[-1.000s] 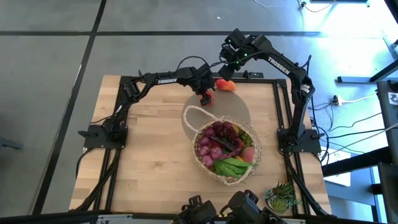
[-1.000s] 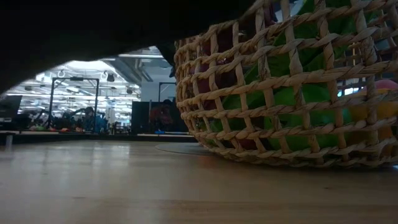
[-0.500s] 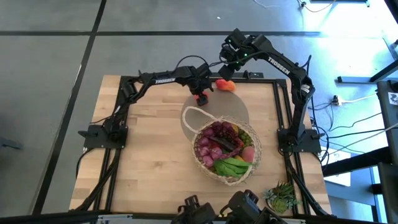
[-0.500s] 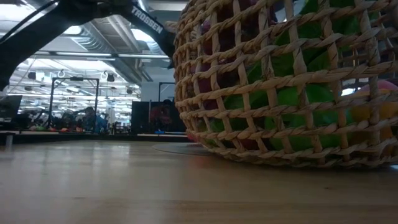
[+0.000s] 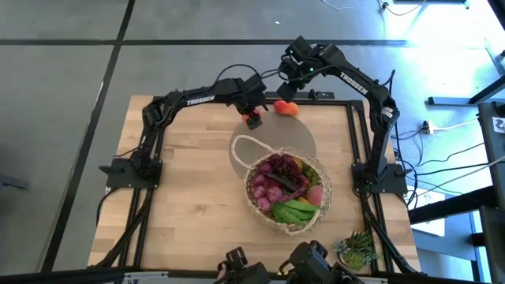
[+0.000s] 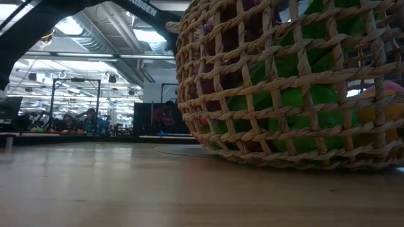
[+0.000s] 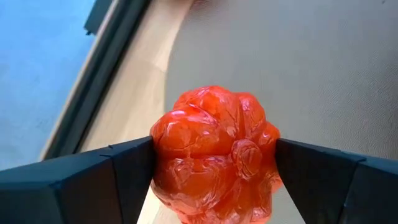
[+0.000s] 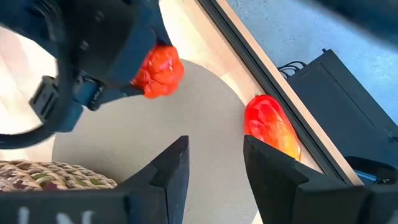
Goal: Build produce basket
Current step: Put the orange tangerine into the brown basket
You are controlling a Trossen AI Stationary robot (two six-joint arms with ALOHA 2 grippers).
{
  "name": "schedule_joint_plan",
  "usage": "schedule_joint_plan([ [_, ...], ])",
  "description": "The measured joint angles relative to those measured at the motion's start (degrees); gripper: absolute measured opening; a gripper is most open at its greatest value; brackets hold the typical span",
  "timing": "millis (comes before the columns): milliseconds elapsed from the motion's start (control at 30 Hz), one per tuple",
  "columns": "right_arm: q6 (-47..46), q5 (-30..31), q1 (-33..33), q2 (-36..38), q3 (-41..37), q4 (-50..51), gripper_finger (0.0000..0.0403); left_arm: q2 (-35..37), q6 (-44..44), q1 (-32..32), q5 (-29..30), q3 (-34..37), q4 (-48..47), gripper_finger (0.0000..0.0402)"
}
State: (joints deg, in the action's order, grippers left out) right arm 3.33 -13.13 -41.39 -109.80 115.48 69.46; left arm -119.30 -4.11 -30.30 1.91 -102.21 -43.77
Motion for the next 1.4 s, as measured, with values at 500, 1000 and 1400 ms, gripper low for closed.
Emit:
schedule_joint_plan([
  [500,-0.07,0.0,0.0,0.0,0.0,-0.07,0.0147,8.8,2.53,0.55,6.65,-0.04,-4.89,0.0279],
  [1000,-0.09,0.0,-0.02,0.0,0.0,-0.47,0.0147,22.64,2.32,5.09,13.87,-0.07,-7.96,0.0277],
  [1400,-0.11,0.0,0.0,0.0,0.0,-0.53,0.0147,23.6,11.02,7.85,17.33,-0.09,-15.74,0.027],
])
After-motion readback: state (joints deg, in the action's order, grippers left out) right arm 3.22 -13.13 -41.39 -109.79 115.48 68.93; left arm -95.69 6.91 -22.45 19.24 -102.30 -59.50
